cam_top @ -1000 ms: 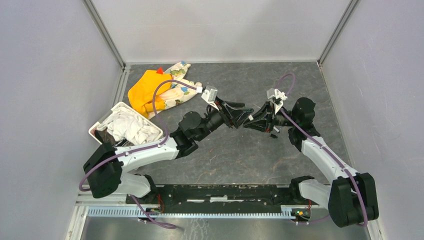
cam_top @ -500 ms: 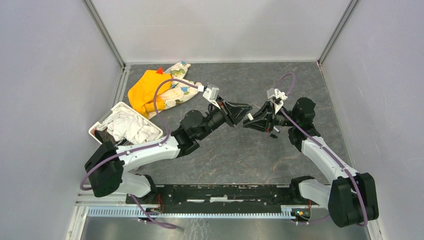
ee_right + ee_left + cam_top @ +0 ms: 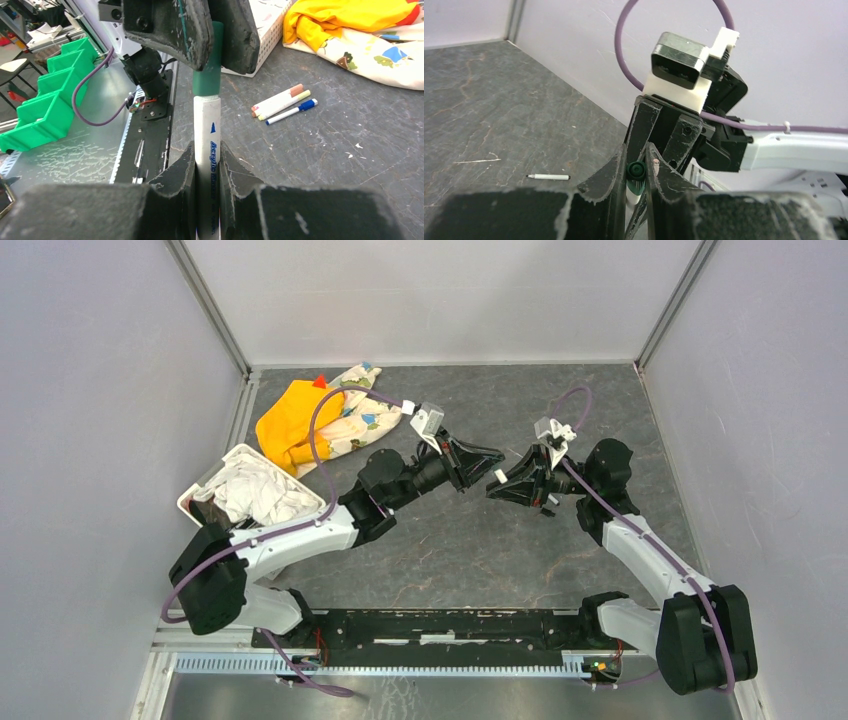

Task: Insert the pens into the pen caps
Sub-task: Press the pen cap onto the pen.

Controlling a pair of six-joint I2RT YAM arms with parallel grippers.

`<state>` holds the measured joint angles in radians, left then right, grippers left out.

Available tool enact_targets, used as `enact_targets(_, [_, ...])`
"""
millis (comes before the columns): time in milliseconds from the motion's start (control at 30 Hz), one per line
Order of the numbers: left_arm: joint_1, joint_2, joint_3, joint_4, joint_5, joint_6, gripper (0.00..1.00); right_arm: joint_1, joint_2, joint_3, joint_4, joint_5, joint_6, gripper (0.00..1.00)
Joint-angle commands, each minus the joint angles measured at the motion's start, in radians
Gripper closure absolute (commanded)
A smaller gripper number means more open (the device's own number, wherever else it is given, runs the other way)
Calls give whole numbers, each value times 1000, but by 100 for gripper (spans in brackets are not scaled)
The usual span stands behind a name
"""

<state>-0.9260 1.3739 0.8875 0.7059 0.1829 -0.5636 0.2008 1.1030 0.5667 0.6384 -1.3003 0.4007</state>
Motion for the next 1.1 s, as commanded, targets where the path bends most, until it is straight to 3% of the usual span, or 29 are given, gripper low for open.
enact_targets(0, [43,13,26,23,265,67,98,-4,-18,-6,104,-10,64,100])
enact_targets(233, [42,71,29,87,351,73,98,6,-18,-24,214,-3,159,100])
enact_targets(400, [26,97,-23,196,317,50,98,10,-21,-30,233,14,160,100])
enact_targets(700, [-58,155,-108,186,255,-82,98,4,-14,-26,282,61,168,100])
enact_targets(800, [-85,167,-164,189,229,-175,98,4,-1,1,233,88,105,100])
enact_targets(900, [-114,143,-230,164,147,-224,98,4,15,77,34,141,-56,100])
enact_targets(1067, [-165,138,-248,87,8,-238,98,18,53,145,20,199,-85,100])
